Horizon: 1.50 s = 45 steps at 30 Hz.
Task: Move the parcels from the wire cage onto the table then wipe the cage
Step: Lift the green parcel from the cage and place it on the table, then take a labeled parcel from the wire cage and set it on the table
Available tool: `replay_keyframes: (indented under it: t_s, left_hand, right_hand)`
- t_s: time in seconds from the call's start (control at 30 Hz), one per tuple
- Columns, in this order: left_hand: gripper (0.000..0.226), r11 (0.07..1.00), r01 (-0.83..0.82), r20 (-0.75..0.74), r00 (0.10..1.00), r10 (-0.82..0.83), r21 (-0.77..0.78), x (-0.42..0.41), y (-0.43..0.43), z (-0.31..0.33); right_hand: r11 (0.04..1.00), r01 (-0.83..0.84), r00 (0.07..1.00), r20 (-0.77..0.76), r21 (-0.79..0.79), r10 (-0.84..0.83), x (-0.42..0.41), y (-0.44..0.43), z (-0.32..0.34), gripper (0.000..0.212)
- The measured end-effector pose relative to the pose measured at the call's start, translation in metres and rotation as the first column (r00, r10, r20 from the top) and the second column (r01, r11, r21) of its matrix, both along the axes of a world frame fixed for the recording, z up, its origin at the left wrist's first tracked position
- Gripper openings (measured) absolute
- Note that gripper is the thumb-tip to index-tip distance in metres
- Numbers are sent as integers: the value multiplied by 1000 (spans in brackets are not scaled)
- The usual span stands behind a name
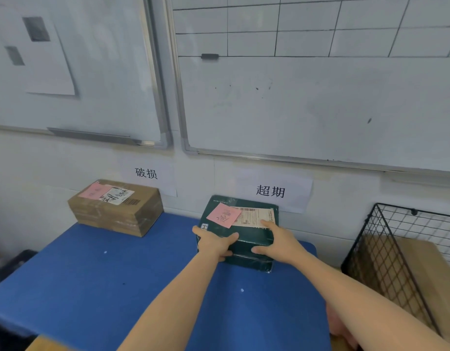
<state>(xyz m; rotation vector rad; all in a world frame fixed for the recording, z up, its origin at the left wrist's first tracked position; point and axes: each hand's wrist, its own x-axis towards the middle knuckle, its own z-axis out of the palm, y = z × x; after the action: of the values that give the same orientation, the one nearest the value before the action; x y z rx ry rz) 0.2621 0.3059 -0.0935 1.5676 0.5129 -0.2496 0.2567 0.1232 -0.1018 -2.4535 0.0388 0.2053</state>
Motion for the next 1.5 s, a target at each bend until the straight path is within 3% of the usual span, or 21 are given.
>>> replay_keyframes:
  t_s: [0.13,0.23,0.33,0.4,0.53,0.63,0.7,0.87,0.97,1.17,1.3,1.5]
  left_hand:
    - [92,989,79,26,996,-83,124,-1,5,-3]
    - [77,898,193,-49,981,-189,396,-2,20,3]
    - [68,566,285,-127,945,-301,773,-2,40,15]
    - [67,403,225,-78,934,-350,887,-1,49,29]
    - [74,159,56,44,826,-561,986,2,52,57]
    - [76,-54,30,-58,757,-651,998,-5,44,72]
    - [75,-145,17,-112,728,-676,989,-15,37,80]
    - [78,-144,46,-140,641,-755,989,-45,26,91]
    - [79,-146,37,-140,574,-807,989,-58,17,94]
    - [76,-44,122,-92,429,-899,992,-85,-21,97]
    - [74,-72,197,-145,383,-912,978,-104,-48,106]
    - [74,89,313,-4,285,-958,946,-145,-132,126]
  right_hand:
    - [1000,3,1000,22,-15,-3,0,1,-2,99]
    - [999,1,1000,13,-51,0,0,2,2,97]
    - [994,30,999,19,-103,-28,-7,3,12,96]
    - [990,55,997,57,-129,-48,-12,3,23,94]
    - [975,35,987,161,-218,1,-21,7,51,85]
    - [924,27,977,206,-381,57,-32,13,74,84]
    - [886,31,970,226,-462,84,-44,18,86,82]
    - [801,105,971,233,-589,43,-79,23,101,83]
    - [801,148,977,209,-580,-29,-100,26,107,76]
    - [805,219,967,236,-552,-101,-149,5,114,75]
    - [808,257,963,208,-530,-170,-186,-20,128,73]
    - [783,394,914,293,-482,-279,-245,-84,151,73]
